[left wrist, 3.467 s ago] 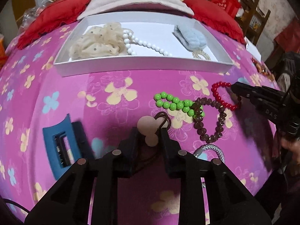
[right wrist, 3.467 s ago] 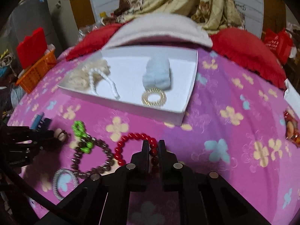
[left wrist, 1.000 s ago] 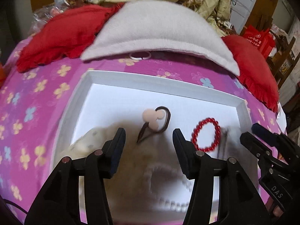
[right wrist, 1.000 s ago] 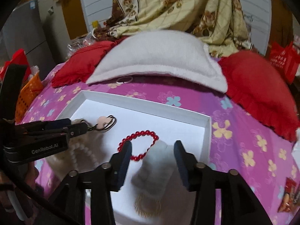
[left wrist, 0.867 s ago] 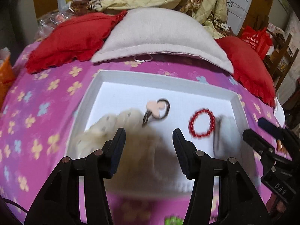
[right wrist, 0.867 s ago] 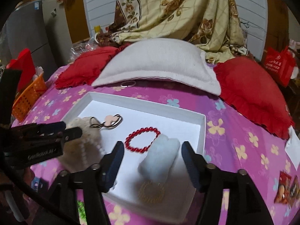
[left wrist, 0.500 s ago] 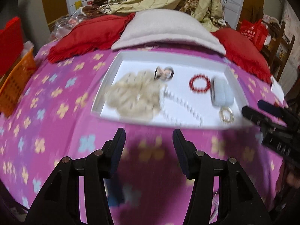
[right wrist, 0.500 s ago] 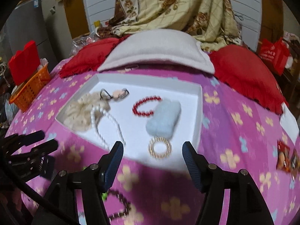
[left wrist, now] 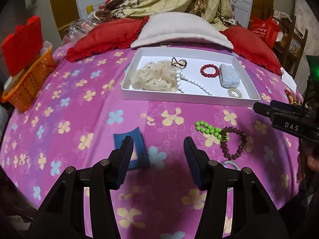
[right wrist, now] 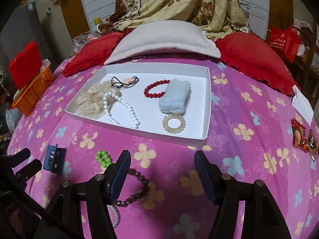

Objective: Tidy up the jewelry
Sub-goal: 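Withdraw both grippers from the tray toward the blue hair clip, then lower the left gripper onto the dark blue hair claw clip and close, then grasp and lift the dark brown bead bracelet with the right gripper while the left gripper holds the clip, then lower the blue clip and brown bracelet into the tray, opening both grippers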

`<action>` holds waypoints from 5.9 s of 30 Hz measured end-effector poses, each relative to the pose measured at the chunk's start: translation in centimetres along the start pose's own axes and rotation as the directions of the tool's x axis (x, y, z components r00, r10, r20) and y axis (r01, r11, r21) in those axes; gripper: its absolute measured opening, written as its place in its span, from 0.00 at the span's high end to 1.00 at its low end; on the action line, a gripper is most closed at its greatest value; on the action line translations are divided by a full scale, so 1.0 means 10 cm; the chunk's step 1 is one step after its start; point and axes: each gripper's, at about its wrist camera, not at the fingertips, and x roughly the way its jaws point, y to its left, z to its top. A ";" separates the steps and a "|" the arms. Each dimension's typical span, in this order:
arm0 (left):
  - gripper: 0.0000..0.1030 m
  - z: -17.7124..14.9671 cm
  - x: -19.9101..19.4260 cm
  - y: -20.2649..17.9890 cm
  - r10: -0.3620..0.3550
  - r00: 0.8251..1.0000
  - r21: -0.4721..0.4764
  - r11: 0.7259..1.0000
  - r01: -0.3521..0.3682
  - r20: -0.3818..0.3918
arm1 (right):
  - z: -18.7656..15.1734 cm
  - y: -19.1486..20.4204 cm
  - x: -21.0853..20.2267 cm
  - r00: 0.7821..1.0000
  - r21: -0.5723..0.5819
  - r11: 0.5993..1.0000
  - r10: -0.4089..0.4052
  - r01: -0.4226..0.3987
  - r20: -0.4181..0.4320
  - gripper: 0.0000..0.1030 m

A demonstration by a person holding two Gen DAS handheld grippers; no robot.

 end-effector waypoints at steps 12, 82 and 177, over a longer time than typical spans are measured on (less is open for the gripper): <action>0.48 -0.08 -0.18 -0.07 -0.036 0.999 0.007 0.999 0.036 0.021 | -0.21 0.11 -0.26 1.000 -0.004 1.000 -0.006 0.006 0.006 0.35; 0.48 -0.63 -0.13 0.67 -0.086 0.996 -0.064 0.994 0.084 -0.027 | -0.69 0.15 -0.12 0.998 -0.064 0.996 0.055 -0.055 -0.004 0.30; 0.53 0.82 0.70 0.29 0.061 0.998 -0.015 0.998 -0.061 0.028 | 0.58 0.34 0.07 0.984 -0.248 0.965 0.121 -0.085 0.135 0.92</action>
